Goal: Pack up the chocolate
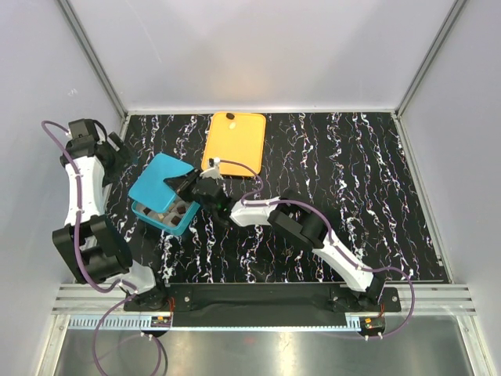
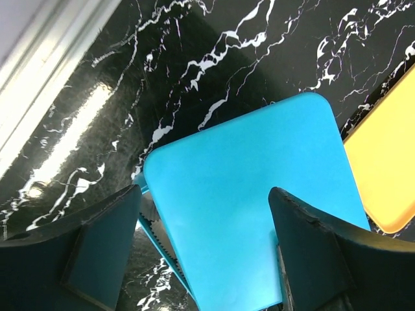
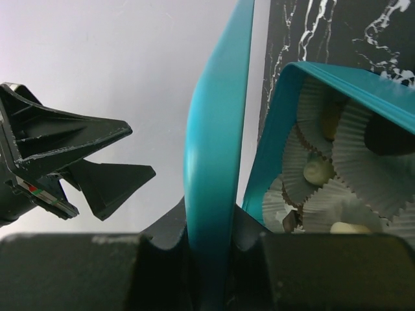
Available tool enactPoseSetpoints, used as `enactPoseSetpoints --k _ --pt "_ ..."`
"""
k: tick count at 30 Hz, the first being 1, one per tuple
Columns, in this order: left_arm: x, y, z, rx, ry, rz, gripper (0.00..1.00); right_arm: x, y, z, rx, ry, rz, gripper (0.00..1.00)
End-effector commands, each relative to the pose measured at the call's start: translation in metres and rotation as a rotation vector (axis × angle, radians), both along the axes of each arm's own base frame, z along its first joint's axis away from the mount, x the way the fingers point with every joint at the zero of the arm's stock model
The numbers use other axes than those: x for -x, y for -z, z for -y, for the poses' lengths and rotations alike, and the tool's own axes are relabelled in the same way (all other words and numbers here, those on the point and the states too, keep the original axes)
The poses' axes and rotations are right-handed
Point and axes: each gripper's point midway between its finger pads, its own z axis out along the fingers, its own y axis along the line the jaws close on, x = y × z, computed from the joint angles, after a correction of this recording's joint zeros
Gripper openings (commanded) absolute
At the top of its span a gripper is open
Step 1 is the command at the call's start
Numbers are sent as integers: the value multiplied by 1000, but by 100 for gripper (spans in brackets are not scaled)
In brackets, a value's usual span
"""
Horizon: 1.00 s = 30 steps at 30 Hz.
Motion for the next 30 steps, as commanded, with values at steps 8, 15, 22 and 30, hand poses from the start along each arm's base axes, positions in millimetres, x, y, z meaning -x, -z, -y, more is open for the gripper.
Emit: enactPoseSetpoints --k 8,15,22,30 --pt "-5 34 4 123 -10 -4 83 9 9 4 -6 26 -54 4" --pt "-3 49 -5 90 -15 -55 84 15 -1 5 -3 3 -32 13" --pt "2 68 -10 63 -34 -107 80 18 -7 5 22 4 -25 21" --pt "4 67 -20 9 -43 -141 80 17 0 5 48 6 -47 27"
